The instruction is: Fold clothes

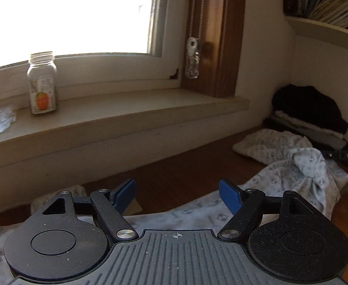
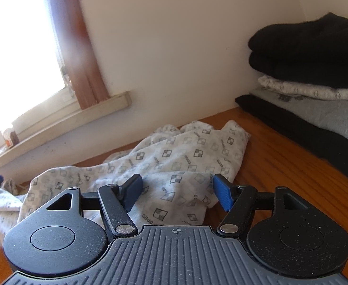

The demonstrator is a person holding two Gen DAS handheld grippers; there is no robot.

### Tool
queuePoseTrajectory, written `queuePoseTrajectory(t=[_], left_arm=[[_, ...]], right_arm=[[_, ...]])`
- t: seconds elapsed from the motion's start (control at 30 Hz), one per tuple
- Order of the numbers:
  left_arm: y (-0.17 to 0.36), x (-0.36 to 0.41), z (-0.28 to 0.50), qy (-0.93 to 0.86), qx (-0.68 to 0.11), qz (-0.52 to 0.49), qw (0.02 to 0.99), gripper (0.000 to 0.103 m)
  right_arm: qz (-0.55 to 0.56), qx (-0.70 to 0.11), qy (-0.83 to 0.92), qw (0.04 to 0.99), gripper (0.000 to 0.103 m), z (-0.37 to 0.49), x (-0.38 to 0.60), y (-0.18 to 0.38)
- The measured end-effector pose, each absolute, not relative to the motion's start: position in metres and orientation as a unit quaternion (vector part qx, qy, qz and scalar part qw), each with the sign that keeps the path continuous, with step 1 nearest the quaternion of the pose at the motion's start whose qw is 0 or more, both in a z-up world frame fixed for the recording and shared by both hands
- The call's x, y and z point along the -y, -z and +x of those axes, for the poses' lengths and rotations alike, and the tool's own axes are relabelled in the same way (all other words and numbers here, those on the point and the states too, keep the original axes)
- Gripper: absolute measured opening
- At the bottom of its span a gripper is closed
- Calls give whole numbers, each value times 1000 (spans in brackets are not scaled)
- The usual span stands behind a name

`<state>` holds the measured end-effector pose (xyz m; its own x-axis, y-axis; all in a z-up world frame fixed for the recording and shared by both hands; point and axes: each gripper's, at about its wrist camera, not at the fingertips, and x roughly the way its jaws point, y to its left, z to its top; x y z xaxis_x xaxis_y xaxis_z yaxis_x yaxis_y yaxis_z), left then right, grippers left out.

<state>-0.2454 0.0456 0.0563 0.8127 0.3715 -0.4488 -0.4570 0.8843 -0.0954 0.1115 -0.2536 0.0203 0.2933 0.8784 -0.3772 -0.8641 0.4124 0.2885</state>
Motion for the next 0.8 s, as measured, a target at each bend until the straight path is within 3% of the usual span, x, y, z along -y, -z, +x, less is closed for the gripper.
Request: queuePoseTrajectory(t=[0.07, 0.13, 0.23, 0.7, 0.73, 0.77, 0.8], left_arm=[[-48, -43, -245, -203, -213, -104, 950, 80], [-39, -43, -243, -188, -228, -119, 948, 80], [-37, -38, -243, -180, -232, -108, 950, 81], [-36, -46, -247, -195, -235, -113, 946, 82], [-36, -46, -247, -196, -235, -113, 945, 82], [-36, -47, -247, -197, -235, -113, 945, 82], [-37, -47, -248, -198, -234, -113, 945, 82]], right_arm=[[9, -236, -533, 813, 63, 110, 254, -26], [-4, -220, -535, 816, 52, 104, 251, -37], [-37, -215, -550, 807, 47, 94, 233, -53], [-196, -283, -605, 718, 55, 26, 131, -63], [-211, -285, -601, 716, 52, 23, 132, -61], [-229, -284, -598, 714, 34, 22, 133, -59], [-245, -279, -590, 717, 23, 22, 135, -58]])
